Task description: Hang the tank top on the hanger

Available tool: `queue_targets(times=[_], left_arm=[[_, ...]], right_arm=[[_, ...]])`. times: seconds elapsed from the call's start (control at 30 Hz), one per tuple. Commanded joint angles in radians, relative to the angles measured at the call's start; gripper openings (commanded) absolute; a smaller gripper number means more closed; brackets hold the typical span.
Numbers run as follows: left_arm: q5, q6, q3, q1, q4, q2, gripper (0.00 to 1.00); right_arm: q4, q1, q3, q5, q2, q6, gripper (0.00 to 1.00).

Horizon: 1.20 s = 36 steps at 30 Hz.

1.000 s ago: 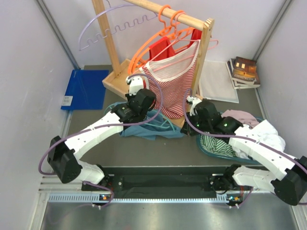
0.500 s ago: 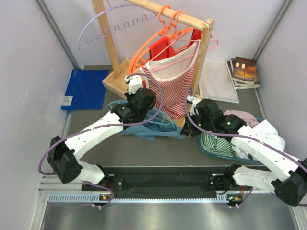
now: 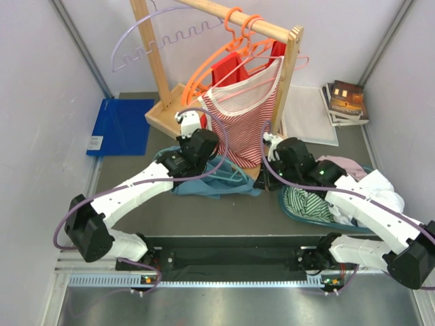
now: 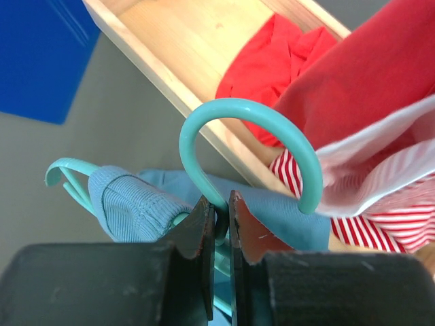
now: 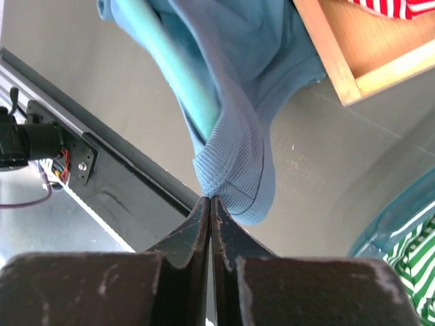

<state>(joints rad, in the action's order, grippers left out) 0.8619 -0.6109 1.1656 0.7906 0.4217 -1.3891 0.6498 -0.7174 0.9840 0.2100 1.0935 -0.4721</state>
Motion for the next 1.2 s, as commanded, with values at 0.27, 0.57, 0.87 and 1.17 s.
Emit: queue_targets(times=[0.27,0.57,0.87,1.17], left_arm=[[-0.109,-0.096,-0.067,0.015,0.009,0.099,0.00],[-0.112,-0.095,-0.057,0.025,0.008,0.088,0.00],[-0.119,-0.110,-0.032,0.039,0.006,0.056,0.00],[-0.150,-0.040,-0.050,0.042,-0.004,0.108,0.00]], right_arm=[[-0.182,0.004,0.120,0.028,0.104,-0.048,0.00],[-0.191,0.003,0.193,0.045,0.163,-0.031,0.00],[-0.213,-0.016,0.278,0.057,0.244,-0.028,0.00],[-0.216,-0.016,0.272,0.057,0.217,0.097,0.48]])
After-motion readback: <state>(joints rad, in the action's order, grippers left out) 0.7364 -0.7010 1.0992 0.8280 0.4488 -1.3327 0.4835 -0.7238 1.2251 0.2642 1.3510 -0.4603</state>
